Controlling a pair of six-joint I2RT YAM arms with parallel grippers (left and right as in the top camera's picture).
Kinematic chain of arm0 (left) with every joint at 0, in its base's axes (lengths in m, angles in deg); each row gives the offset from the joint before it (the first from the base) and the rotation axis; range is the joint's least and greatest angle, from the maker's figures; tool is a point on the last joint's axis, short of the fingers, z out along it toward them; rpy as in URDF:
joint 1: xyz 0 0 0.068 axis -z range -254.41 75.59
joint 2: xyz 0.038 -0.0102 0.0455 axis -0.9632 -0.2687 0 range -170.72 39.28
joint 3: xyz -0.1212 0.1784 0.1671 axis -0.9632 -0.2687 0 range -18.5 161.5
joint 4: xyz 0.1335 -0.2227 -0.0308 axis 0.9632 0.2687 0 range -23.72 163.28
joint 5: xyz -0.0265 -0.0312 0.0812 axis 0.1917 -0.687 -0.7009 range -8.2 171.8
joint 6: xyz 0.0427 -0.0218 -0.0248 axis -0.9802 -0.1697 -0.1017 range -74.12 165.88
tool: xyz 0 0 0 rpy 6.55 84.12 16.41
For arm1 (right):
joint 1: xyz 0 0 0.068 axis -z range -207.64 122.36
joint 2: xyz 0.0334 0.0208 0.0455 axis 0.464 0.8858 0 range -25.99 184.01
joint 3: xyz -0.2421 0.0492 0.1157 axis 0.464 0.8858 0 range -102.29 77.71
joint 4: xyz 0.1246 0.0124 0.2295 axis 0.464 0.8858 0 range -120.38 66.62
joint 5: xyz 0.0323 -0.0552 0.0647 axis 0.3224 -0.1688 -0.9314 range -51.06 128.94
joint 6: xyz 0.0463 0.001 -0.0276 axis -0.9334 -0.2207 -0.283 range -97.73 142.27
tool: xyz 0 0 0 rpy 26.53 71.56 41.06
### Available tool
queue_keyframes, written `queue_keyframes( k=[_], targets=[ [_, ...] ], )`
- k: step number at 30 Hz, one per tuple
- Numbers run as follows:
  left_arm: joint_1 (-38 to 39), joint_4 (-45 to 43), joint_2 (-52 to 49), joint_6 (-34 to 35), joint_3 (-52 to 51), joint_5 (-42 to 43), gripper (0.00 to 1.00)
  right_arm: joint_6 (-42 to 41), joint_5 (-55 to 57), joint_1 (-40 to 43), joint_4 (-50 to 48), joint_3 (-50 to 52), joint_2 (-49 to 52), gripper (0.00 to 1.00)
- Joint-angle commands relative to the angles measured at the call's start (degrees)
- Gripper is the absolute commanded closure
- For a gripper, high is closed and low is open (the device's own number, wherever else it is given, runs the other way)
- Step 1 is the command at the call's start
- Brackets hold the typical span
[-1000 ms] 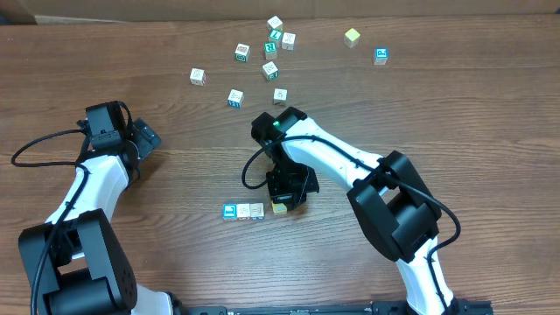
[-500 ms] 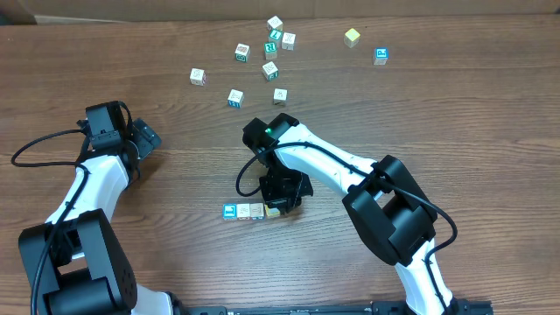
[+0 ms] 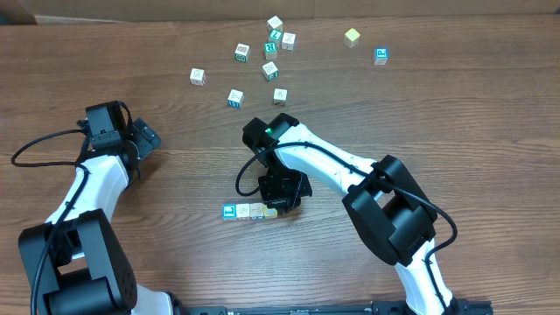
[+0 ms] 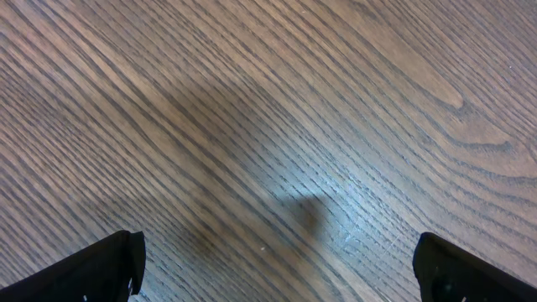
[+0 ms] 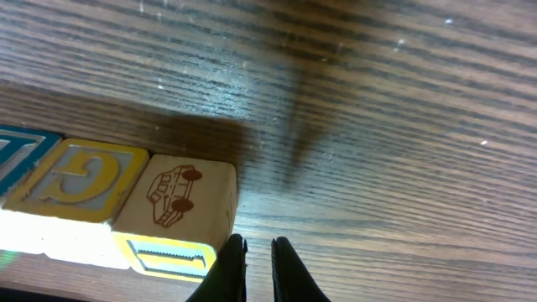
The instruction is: Form a horizontal line
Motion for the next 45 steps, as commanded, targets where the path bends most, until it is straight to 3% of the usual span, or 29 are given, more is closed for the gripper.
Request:
queue_keyframes(
  k=[1,11,22,26,28,31,37,38,42,43,45],
  targets=[
    [0.04,-0.02,0.28,-0.2,0.74,-0.76,0.0,-0.04,-1.27,-0.07,-0.04,0.35,-0.68,0.91],
    [0.04,-0.02,0.28,-0.2,0.74,-0.76,0.0,-0.07,-0.63,0.26,-0.09,0.35,-0.68,0.91],
    [0.04,-0.02,0.28,-0.2,0.74,-0.76,0.0,-2.89,13.22,4.0,-1.01,0.35,-0.68,0.91],
    [0.04,-0.02,0.28,-0.22,0.74,-0.76,0.0,-2.84,18.53,6.64,-5.35,0.35,-0.68,0.91],
    [0.04,-0.02,0.28,-0.2,0.74,-0.76,0.01,-2.14,20.98,8.7,-10.12,0.35,-0.68,0.85],
    [0.04,-0.02,0.28,-0.2,0.74,-0.76,0.0,1.2,21.35,11.65,-15.02,0.33,-0.68,0.78],
    [0.04,-0.02,0.28,-0.22,0.74,-0.76,0.0,1.73,20.44,18.62,-18.99,0.33,-0.68,0.76],
    [0.04,-0.02,0.28,-0.2,0.74,-0.76,0.0,1.7,20.2,19.96,-19.12,0.33,-0.68,0.71],
    [0.04,-0.02,0.28,-0.2,0.74,-0.76,0.0,1.97,20.46,24.81,-19.12,0.37,-0.68,0.17],
    [0.04,-0.02,0.28,-0.22,0.74,-0.76,0.01,1.97,20.5,26.01,-19.17,0.39,-0.68,0.08],
    [0.04,-0.02,0.28,-0.22,0.74,-0.76,0.0,1.92,20.48,28.24,-19.1,0.39,-0.68,0.0]
  ],
)
